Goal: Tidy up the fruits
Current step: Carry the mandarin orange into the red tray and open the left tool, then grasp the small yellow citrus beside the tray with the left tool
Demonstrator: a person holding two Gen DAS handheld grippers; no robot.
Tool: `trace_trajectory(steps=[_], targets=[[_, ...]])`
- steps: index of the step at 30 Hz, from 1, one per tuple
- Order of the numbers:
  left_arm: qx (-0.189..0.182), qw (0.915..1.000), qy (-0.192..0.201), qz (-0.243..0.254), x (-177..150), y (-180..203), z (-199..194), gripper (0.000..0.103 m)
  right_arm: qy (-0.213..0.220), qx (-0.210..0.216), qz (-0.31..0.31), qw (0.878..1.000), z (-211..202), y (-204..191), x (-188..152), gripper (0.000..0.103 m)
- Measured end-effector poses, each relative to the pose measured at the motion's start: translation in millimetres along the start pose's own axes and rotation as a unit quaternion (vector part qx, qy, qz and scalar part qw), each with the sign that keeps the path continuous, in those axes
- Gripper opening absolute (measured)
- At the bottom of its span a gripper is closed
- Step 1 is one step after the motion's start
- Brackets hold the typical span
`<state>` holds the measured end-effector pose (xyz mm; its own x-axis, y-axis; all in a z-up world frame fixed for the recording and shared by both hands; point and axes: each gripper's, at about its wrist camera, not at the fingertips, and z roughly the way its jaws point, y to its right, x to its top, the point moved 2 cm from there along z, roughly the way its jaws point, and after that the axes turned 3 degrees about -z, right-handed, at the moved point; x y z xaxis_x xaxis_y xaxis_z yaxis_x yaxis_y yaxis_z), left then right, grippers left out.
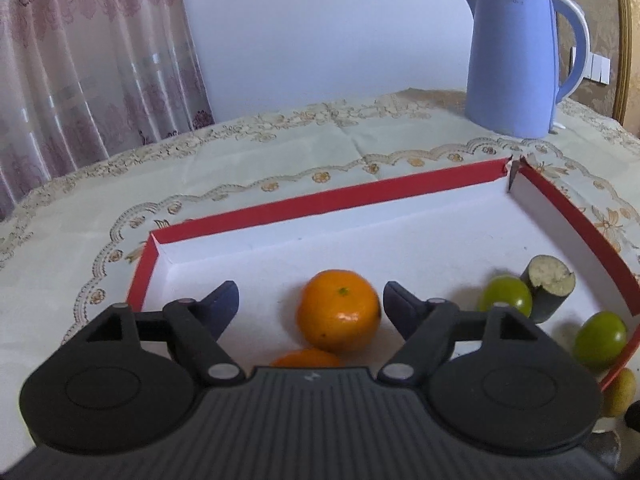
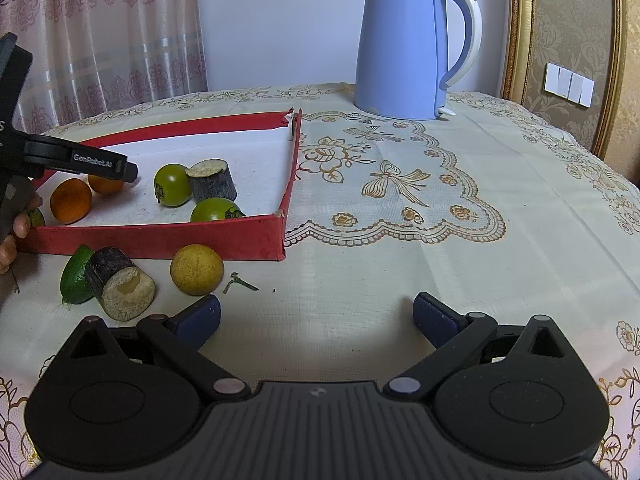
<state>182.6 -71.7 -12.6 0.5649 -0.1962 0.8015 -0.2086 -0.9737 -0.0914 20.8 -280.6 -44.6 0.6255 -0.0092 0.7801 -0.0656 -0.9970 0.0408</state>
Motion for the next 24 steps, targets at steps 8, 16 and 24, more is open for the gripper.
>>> trace_trajectory(steps=[8, 16, 24], targets=[[-0.007, 0.9975, 0.068, -0.019, -4.8, -32.5, -73.3, 0.089, 0.000, 0.000, 0.000, 1.000, 0.1, 0.0, 0.0, 0.103], [0.022, 0.9935, 0.095, -0.059, -63.2, -77.4, -141.0, 0.096, 0.000, 0.000, 0.000, 1.000, 0.0, -0.1, 0.0, 0.103], [0.022, 0.9944, 0.063, -0.082, -112.0, -79.3, -145.0, 0.097, 0.000, 0.000, 0.000, 1.000, 0.0, 0.3, 0.1, 0.103]])
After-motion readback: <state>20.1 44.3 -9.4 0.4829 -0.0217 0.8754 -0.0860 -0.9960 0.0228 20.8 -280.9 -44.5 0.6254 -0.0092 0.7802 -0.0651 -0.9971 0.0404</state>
